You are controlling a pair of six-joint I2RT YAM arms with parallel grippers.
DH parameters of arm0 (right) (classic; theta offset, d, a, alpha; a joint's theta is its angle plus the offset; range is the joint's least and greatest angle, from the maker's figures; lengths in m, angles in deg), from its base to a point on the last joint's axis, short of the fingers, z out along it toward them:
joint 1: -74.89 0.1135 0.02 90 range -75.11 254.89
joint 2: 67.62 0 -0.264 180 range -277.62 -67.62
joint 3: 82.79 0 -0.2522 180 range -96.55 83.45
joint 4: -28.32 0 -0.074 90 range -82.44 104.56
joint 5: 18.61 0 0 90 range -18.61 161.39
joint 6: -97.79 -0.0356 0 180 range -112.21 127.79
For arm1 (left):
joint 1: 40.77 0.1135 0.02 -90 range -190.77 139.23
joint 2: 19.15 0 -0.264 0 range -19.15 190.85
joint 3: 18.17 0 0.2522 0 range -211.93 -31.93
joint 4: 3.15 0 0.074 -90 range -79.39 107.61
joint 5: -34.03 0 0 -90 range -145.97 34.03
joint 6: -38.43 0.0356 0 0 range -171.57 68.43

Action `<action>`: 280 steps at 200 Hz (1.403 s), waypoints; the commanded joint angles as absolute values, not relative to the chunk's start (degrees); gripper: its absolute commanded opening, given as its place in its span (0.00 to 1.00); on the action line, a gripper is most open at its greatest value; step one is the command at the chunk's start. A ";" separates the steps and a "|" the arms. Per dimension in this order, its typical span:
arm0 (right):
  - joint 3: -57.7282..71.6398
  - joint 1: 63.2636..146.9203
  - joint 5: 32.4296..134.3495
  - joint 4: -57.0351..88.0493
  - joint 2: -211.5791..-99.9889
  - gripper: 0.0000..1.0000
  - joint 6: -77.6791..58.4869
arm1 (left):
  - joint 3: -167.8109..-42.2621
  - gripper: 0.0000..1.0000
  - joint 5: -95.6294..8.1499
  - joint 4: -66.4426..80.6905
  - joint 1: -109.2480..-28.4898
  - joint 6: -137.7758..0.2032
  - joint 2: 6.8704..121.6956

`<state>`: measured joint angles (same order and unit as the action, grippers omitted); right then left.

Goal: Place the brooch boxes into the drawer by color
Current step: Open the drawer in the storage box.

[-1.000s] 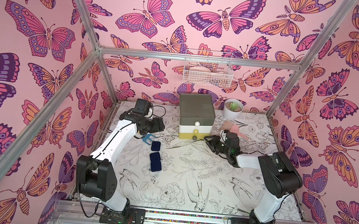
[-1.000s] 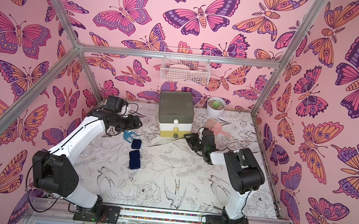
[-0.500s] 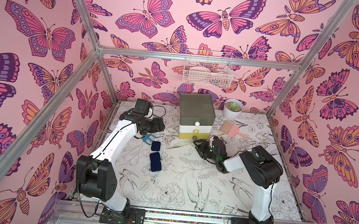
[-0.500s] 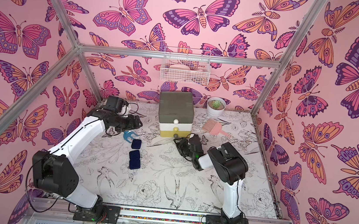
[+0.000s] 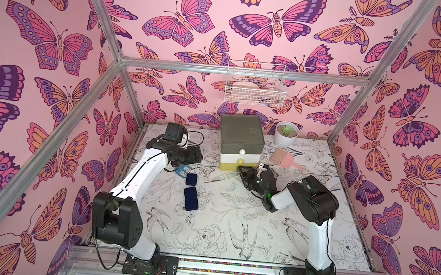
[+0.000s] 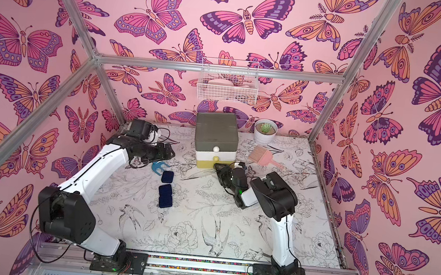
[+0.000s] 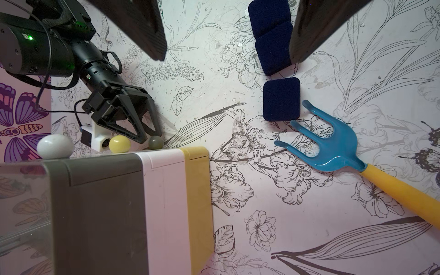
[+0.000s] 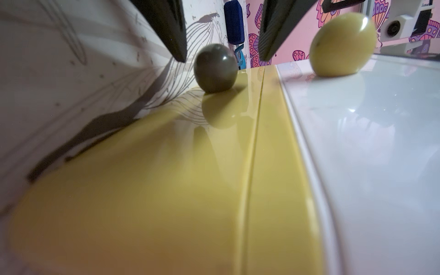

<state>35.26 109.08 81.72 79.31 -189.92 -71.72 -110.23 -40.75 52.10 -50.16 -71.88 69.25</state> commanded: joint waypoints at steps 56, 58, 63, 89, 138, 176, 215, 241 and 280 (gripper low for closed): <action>31.99 109.61 81.50 82.16 -194.27 0.47 -73.17 | -108.43 0.87 -40.65 51.40 -49.54 -70.90 67.36; 31.95 109.61 81.50 82.15 -194.36 0.47 -73.16 | -108.41 0.87 -40.67 51.39 -49.53 -70.97 67.34; 31.94 109.60 81.45 82.12 -194.27 0.46 -73.15 | -108.35 0.87 -40.70 51.46 -49.48 -70.90 67.35; 32.37 109.58 81.15 82.17 -194.28 0.38 -72.76 | -108.32 0.87 -40.68 51.44 -49.47 -70.81 67.43; 33.82 109.46 80.49 83.18 -194.22 0.23 -72.71 | -108.38 0.87 -40.70 51.42 -49.25 -70.77 67.79; 37.26 109.64 80.36 85.03 -192.62 0.23 -76.58 | -107.98 0.87 -40.83 51.40 -49.19 -70.64 67.59; 44.64 111.31 78.69 84.56 -185.36 0.23 -79.71 | -107.32 0.87 -41.12 51.43 -49.05 -70.46 67.35; 50.17 112.07 75.51 81.82 -178.46 0.23 -81.86 | -106.93 0.87 -40.79 51.39 -49.02 -70.49 67.22; 54.04 114.39 74.27 71.67 -169.30 0.24 -87.19 | -106.19 0.87 -40.51 51.38 -49.00 -70.31 66.49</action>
<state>53.21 112.56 76.54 76.31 -174.79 -82.23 -107.33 -40.77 51.29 -49.35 -71.47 68.38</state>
